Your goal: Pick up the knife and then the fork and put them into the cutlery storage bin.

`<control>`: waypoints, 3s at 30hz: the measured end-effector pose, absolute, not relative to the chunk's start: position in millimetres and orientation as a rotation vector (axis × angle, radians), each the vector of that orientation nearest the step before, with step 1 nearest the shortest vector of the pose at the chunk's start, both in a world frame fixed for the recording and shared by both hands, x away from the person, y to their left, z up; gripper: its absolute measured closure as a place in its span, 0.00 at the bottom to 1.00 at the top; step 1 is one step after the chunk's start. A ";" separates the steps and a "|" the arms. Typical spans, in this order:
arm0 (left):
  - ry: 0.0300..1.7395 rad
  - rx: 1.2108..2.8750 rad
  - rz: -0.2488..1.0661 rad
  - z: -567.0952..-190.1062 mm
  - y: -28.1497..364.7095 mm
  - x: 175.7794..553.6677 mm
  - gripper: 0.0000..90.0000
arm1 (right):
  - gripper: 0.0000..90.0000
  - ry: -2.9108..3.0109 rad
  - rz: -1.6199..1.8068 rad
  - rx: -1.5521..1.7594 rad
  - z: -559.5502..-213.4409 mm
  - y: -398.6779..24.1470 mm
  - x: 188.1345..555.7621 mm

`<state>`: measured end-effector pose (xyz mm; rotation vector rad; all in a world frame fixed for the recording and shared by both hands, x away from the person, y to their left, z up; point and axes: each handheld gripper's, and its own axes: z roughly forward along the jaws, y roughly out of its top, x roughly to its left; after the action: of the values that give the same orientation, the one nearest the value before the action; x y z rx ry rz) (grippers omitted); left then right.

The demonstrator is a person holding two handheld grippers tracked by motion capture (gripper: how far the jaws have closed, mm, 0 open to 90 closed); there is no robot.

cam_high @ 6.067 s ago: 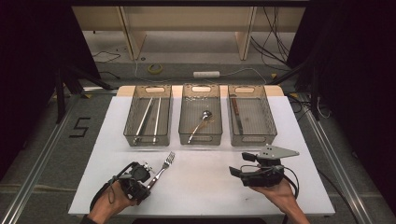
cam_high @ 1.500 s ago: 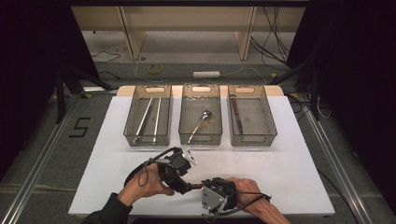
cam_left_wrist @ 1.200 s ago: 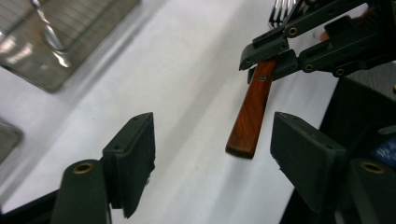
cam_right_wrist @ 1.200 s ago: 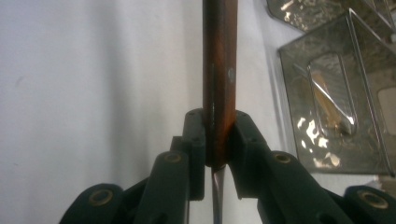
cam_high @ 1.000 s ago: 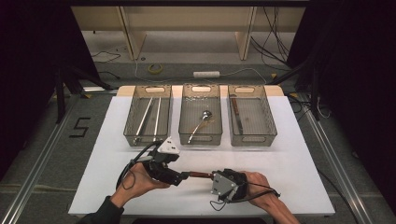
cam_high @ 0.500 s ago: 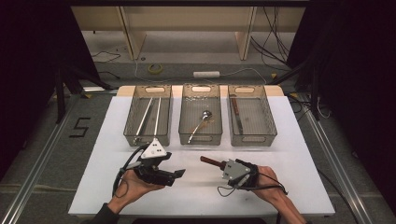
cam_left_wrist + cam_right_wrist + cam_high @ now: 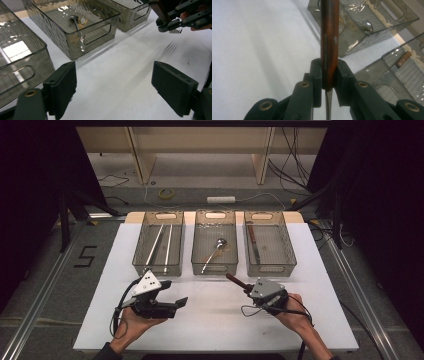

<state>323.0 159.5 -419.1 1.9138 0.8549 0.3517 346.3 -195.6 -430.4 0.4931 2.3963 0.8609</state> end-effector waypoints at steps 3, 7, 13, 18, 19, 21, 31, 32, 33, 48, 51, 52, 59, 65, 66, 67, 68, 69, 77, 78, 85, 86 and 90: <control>0.856 1.904 0.353 -420.8 161.4 322.1 0.20 | 0.87 2.396 0.895 0.547 -427.7 -200.9 350.2; 0.859 1.889 0.371 -420.5 163.8 320.6 0.19 | 0.87 2.387 0.937 0.616 -422.9 -209.0 355.7; 0.875 1.863 0.387 -420.7 168.6 320.0 0.19 | 0.87 2.360 0.973 0.715 -414.6 -222.2 365.2; 0.871 1.860 0.395 -420.8 169.8 319.3 0.19 | 0.87 2.337 1.024 0.799 -408.5 -234.5 374.5; 0.871 1.863 0.397 -421.0 170.0 319.2 0.19 | 0.87 2.331 1.030 0.816 -407.3 -236.4 376.1; 0.874 1.862 0.397 -421.8 169.9 319.2 0.19 | 0.87 2.319 1.039 0.839 -404.8 -239.8 380.1; 0.867 1.860 0.404 -422.3 170.4 317.0 0.18 | 0.87 2.273 1.089 0.942 -394.2 -250.0 402.6; 0.866 1.860 0.404 -422.2 170.8 316.9 0.18 | 0.87 2.275 1.093 0.952 -393.1 -251.0 405.3; 0.867 1.858 0.404 -422.1 171.1 316.9 0.18 | 0.87 2.269 1.096 0.964 -391.9 -251.5 408.0; 0.863 1.854 0.412 -421.6 172.0 316.6 0.18 | 0.87 2.215 1.145 1.073 -365.1 -251.5 449.9; 0.859 1.853 0.414 -421.3 171.9 316.3 0.18 | 0.87 2.205 1.144 1.088 -361.3 -250.0 458.4; 0.859 1.852 0.415 -421.3 171.9 316.3 0.18 | 0.87 2.207 1.140 1.091 -360.5 -249.4 461.0; 0.855 1.847 0.411 -421.6 171.1 316.0 0.18 | 0.87 2.193 1.129 1.142 -359.9 -246.4 481.2; 0.852 1.847 0.415 -421.4 170.7 315.8 0.18 | 0.87 2.181 1.108 1.177 -360.2 -242.2 496.7; 0.852 1.846 0.416 -421.4 170.7 315.7 0.18 | 0.87 2.177 1.108 1.182 -360.2 -241.6 499.4; 0.852 1.844 0.416 -421.4 170.7 315.7 0.18 | 0.87 2.175 1.108 1.191 -360.2 -241.5 501.9; 0.852 1.845 0.415 -421.4 170.8 315.7 0.18 | 0.87 2.170 1.118 1.206 -360.4 -241.4 504.3; 0.852 1.844 0.416 -421.5 170.7 315.7 0.18 | 0.87 2.162 1.129 1.219 -361.0 -241.4 506.6; 0.848 1.846 0.414 -421.5 170.0 315.5 0.18 | 0.87 2.139 1.093 1.278 -370.7 -239.0 519.6; 0.847 1.847 0.414 -421.5 169.8 315.4 0.18 | 0.87 2.135 1.087 1.289 -372.1 -238.7 520.6; 0.841 1.854 0.416 -421.5 169.2 315.1 0.18 | 0.87 2.122 1.067 1.338 -382.7 -237.7 527.8; 0.841 1.854 0.417 -421.5 169.3 315.1 0.18 | 0.87 2.121 1.065 1.345 -384.0 -237.3 528.5; 0.840 1.854 0.418 -421.4 169.5 314.9 0.18 | 0.87 2.123 1.060 1.356 -388.5 -235.9 529.9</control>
<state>314.9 169.5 -421.4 1.8543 0.8400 0.4181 529.9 -235.9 -388.5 1.3560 2.1226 1.0602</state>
